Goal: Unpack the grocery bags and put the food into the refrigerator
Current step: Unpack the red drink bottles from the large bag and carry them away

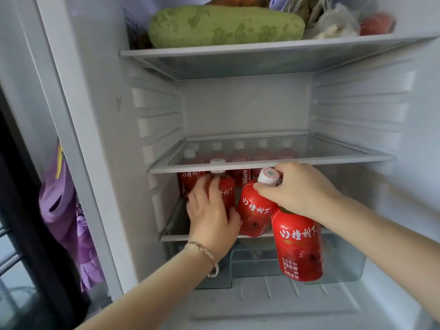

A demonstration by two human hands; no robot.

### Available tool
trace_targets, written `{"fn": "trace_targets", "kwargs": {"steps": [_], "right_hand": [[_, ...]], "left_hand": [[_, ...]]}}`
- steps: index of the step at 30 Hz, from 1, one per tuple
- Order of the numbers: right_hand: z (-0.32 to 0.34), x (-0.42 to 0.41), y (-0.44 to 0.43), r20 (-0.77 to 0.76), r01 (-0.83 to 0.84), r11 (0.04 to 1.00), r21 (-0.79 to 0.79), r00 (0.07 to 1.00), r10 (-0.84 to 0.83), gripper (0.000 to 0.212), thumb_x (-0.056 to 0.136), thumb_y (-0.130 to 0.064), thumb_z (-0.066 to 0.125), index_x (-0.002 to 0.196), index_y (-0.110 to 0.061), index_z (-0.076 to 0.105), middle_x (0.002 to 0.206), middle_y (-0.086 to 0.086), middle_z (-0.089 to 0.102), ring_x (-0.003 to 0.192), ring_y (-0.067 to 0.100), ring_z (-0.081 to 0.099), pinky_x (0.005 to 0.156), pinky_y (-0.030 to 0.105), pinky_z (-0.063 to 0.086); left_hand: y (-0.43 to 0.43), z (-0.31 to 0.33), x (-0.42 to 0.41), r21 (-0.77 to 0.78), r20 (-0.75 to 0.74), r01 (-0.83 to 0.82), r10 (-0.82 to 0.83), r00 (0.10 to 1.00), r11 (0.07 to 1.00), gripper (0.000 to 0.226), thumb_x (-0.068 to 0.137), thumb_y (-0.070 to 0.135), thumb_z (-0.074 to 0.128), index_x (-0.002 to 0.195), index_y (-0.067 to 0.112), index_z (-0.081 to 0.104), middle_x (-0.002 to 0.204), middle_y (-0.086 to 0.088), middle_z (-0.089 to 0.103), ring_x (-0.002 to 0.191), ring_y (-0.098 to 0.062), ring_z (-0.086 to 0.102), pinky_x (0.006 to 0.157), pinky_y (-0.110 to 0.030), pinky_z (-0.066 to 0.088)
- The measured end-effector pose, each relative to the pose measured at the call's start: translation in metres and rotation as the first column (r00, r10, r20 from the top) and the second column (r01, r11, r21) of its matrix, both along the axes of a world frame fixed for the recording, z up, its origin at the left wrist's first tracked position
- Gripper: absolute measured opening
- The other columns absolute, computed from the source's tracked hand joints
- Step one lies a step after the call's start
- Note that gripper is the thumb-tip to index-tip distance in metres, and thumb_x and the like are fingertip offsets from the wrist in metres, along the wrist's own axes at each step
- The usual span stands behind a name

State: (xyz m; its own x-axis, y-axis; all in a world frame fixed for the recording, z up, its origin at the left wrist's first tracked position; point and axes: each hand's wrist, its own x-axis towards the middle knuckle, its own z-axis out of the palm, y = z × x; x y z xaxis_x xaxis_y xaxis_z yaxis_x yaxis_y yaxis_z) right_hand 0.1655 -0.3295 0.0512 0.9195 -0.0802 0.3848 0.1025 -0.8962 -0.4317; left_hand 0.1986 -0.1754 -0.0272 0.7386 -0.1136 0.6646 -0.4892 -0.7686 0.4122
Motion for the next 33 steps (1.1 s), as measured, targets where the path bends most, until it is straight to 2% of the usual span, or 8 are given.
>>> {"fn": "trace_targets", "kwargs": {"steps": [2,5,10,17,23,27,29,33], "right_hand": [[0.0,-0.001,0.001,0.021,0.008,1.0,-0.008,1.0,-0.008,0.033,0.079,-0.049,0.059,0.083,-0.016,0.062,0.069,0.0,0.062,0.065,0.017,0.06,0.049,0.026,0.036],[-0.001,-0.002,0.001,0.032,0.008,1.0,0.013,0.999,-0.008,0.027,0.079,-0.047,0.059,0.082,-0.02,0.061,0.074,-0.002,0.063,0.07,0.016,0.06,0.053,0.027,0.041],[-0.011,-0.005,-0.003,0.086,-0.002,0.998,0.066,0.996,-0.004,0.03,0.08,-0.05,0.061,0.092,-0.023,0.057,0.083,-0.009,0.059,0.077,0.014,0.057,0.063,0.029,0.045],[-0.018,-0.005,-0.024,0.183,0.055,0.959,0.277,0.977,-0.109,0.022,0.08,-0.043,0.06,0.096,-0.029,0.056,0.083,-0.002,0.069,0.081,0.02,0.065,0.075,0.034,0.052],[-0.004,-0.003,-0.024,0.339,0.09,0.93,0.355,0.915,-0.218,0.017,0.085,-0.038,0.054,0.093,-0.023,0.053,0.078,0.0,0.067,0.08,0.024,0.063,0.075,0.038,0.052],[-0.019,0.01,-0.017,0.397,0.209,0.934,0.291,0.861,-0.317,0.017,0.088,-0.035,0.052,0.089,-0.018,0.048,0.064,-0.006,0.055,0.071,0.025,0.053,0.064,0.031,0.039],[-0.027,0.015,-0.015,0.486,0.239,0.938,0.251,0.807,-0.335,0.017,0.089,-0.033,0.052,0.086,-0.018,0.044,0.059,-0.006,0.054,0.065,0.028,0.054,0.058,0.029,0.035],[-0.043,0.022,-0.009,0.676,0.243,0.954,0.178,0.674,-0.298,0.019,0.084,-0.026,0.063,0.083,-0.011,0.052,0.054,-0.003,0.055,0.048,0.027,0.058,0.043,0.015,0.019]], "left_hand": [[-0.002,-0.003,-0.011,-0.037,-0.001,0.262,-0.262,0.965,0.964,0.074,0.08,0.041,0.053,0.143,0.014,0.026,0.139,0.001,0.029,0.124,-0.003,0.021,0.11,-0.023,0.019],[-0.013,0.007,-0.004,-0.186,-0.237,0.403,-0.439,0.867,0.896,0.081,0.078,0.037,0.067,0.144,0.029,0.021,0.136,0.01,0.036,0.123,-0.004,0.037,0.107,-0.03,0.037],[-0.024,0.017,0.005,-0.183,-0.222,0.406,-0.44,0.87,0.895,0.066,0.076,0.032,0.07,0.133,0.033,0.036,0.128,0.004,0.047,0.106,-0.007,0.052,0.088,-0.019,0.045],[-0.031,0.004,0.007,-0.323,-0.249,0.3,-0.387,0.888,0.897,0.064,0.07,0.047,0.064,0.128,0.035,0.039,0.117,0.002,0.058,0.096,-0.01,0.062,0.086,-0.032,0.054],[-0.04,0.008,0.003,-0.072,-0.268,0.135,-0.15,0.952,0.988,0.076,0.088,0.046,0.054,0.148,0.023,0.014,0.14,-0.004,0.034,0.113,-0.018,0.053,0.084,-0.024,0.047],[-0.036,-0.014,0.005,0.146,0.087,-0.083,0.071,0.994,0.986,0.078,0.077,0.052,0.056,0.139,0.009,0.036,0.14,-0.014,0.036,0.125,-0.031,0.038,0.095,-0.047,0.045],[-0.033,-0.021,0.01,0.15,0.114,-0.13,0.114,0.987,0.98,0.08,0.072,0.058,0.052,0.136,0.014,0.036,0.137,-0.014,0.033,0.125,-0.033,0.029,0.095,-0.057,0.038],[-0.03,-0.026,0.015,0.104,-0.044,-0.055,0.059,0.997,0.993,0.085,0.075,0.065,0.045,0.138,0.038,-0.004,0.153,-0.006,-0.008,0.141,-0.032,-0.012,0.11,-0.055,0.003]]}}
